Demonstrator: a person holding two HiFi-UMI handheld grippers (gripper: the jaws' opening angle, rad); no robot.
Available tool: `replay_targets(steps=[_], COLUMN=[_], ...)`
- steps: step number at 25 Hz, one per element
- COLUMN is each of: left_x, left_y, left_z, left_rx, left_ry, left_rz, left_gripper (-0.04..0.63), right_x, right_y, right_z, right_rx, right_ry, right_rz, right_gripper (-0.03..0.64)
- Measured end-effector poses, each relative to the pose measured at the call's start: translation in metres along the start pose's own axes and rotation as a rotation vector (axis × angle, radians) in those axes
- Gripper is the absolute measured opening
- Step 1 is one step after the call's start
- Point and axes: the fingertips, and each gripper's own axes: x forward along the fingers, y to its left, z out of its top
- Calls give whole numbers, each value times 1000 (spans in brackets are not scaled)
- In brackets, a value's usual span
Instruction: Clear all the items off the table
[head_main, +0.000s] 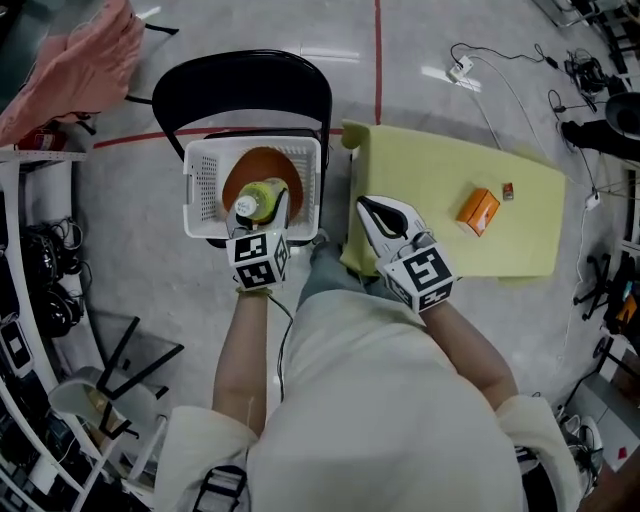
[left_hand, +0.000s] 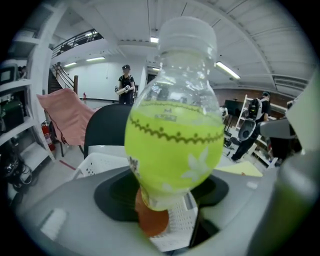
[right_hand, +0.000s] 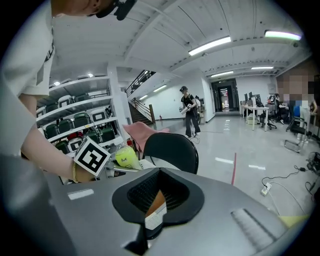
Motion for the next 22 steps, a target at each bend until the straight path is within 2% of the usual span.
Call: replay_targets(steps=[13,22], left_x=[46,96], left_y=[104,165], left_z=[-16,-34], left_rx=[-82,-125], left_ry=[13,11], left_rz=[146,241], left_gripper=[291,291], right_x=[64,92], right_y=[34,50], right_z=[-2,-26], right_rx=[-26,-21], right_ry=[70,133], right_rz=[71,109], right_gripper=[-6,-6])
